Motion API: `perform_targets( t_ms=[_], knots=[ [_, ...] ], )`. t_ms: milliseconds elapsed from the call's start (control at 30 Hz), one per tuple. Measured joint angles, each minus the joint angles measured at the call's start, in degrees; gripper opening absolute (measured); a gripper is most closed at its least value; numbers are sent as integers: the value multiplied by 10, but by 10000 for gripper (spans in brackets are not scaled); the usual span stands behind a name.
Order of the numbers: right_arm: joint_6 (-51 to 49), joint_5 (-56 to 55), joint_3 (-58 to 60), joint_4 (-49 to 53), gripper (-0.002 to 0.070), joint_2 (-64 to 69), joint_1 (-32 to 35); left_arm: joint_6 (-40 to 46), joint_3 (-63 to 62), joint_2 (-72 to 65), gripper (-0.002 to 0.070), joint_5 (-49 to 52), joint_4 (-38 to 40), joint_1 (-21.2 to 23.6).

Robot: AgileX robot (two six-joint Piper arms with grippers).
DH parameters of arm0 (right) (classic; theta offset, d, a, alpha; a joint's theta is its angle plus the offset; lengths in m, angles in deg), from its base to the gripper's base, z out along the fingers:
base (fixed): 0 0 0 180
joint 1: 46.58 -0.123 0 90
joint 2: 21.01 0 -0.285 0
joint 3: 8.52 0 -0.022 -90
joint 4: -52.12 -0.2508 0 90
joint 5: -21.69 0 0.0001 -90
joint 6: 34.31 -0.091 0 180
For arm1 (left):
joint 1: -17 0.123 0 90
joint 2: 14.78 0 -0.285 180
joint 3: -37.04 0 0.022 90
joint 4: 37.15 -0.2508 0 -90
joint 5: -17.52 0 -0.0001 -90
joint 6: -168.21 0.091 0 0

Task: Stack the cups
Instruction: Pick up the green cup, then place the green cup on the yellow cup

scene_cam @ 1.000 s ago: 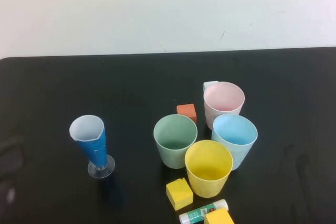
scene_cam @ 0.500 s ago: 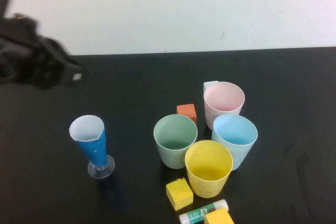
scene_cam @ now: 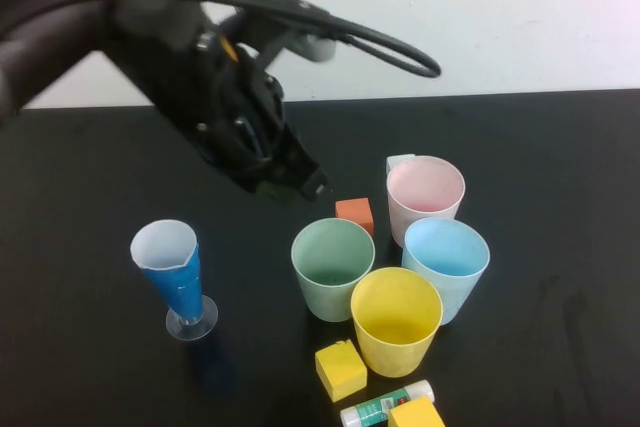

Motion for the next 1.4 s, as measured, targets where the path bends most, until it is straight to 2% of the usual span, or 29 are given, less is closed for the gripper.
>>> perform_targets(
  t_ms=[133, 367, 433, 567, 633, 700, 733, 800, 867, 933, 1067, 1400],
  knots=[
    [1, 2, 0, -6, -2, 0, 0, -25, -38, -55, 109, 34, -10, 0],
    [1, 13, 0, -12, -2, 0, 0, -35, -61, -131, 371, 39, -12, 0],
    [2, 16, 0, -13, -2, 0, 0, -37, -61, -146, 410, 40, -12, 0],
    [2, 18, 0, -16, -2, 0, 0, -41, -61, -178, 430, 37, -12, 0],
    [2, 19, 0, -16, -2, 0, 0, -42, -61, -193, 428, 27, -12, 0],
    [2, 19, 0, -16, -2, 0, 0, -42, -61, -208, 393, 19, -12, 0],
    [2, 19, 0, -17, -2, 0, 0, -35, -61, -214, 351, 19, -12, 0],
    [2, 19, 0, -17, -2, 0, 0, -25, -61, -223, 209, 18, -12, 0],
    [2, 19, 0, -17, -2, 0, 0, -22, -61, -228, 100, 17, -12, 0],
    [2, 19, 0, -17, -2, 0, 0, -21, -62, -228, 46, 17, -14, 0],
    [2, 19, 0, -18, -2, 0, 0, -16, -83, -225, 12, 29, -19, 0],
    [3, 19, 0, -19, -2, 0, 0, -40, -157, -127, 8, 40, -18, 0]
  ],
)
